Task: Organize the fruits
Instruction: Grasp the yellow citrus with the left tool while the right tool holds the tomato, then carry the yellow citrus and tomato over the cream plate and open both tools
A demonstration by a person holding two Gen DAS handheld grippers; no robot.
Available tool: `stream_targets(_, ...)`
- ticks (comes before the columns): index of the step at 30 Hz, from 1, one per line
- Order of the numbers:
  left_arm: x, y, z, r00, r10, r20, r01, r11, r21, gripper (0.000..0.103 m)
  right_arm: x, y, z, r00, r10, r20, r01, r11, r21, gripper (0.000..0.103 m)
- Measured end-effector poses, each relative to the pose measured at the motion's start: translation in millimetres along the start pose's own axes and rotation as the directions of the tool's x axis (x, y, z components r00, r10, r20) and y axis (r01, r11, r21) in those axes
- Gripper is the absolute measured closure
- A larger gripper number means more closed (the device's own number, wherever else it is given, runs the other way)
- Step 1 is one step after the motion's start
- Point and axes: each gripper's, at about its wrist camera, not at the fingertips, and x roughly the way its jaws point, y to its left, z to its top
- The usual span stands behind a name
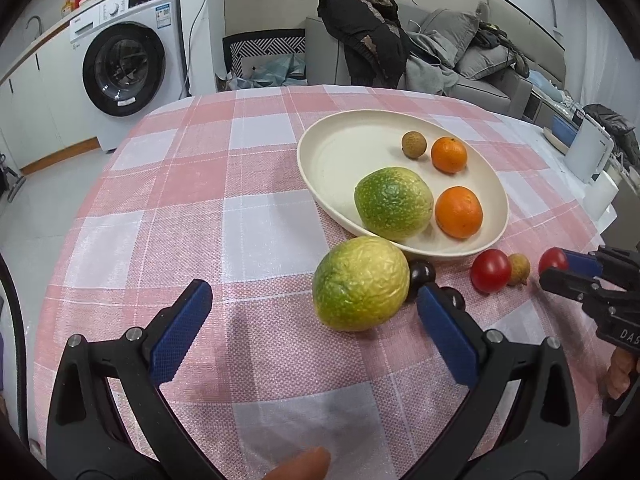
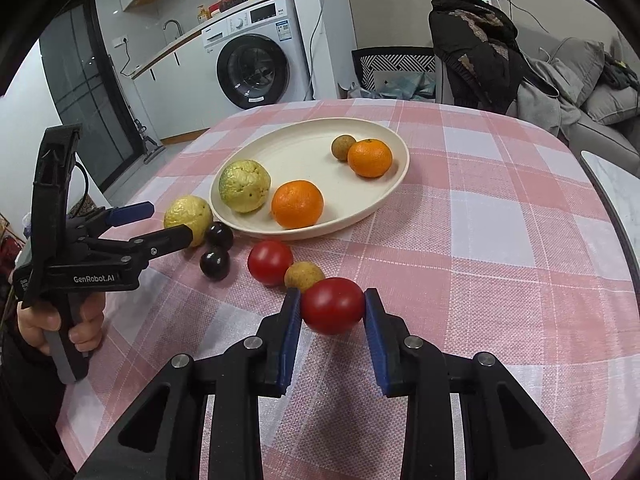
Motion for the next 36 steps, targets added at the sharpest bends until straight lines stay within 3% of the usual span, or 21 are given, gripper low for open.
stream_targets(3,-1,0,2,0.999,-0.031,0.008,0.031,1.000,-0.005,0.007,1,0,0,1.000,-0.003,-0.003,0.003,1.000,0.000,0.071)
stream_targets(7,3,-6,2,1.000,-0.029,-0.009,0.029,0.999,0.024,0.030,1,1,0,1.000,-0.002,0.000,0.002,1.000,-0.005,0.071)
stream_targets(14,4,-11,0,0.996,-0.092,-0.021,0.093,0.995,0.043,0.055,1,1,-1,1.000,-0.005,0.001,0.005,1.000,-0.003,0.071)
stream_targets(23,0,-14,-3,0.995,-0.095,-0.012,0.096,0.994,0.056,0.056,1,-1,-1,1.000,-0.009,0.003,0.009,1.000,0.007,0.071)
stream_targets(36,-28,-9,4,0.991,-0.105,0.086,0.101,0.994,0.050,0.056,-11,-5,3,0.997,-0.009,0.073,0.006,0.999,0.039,0.071)
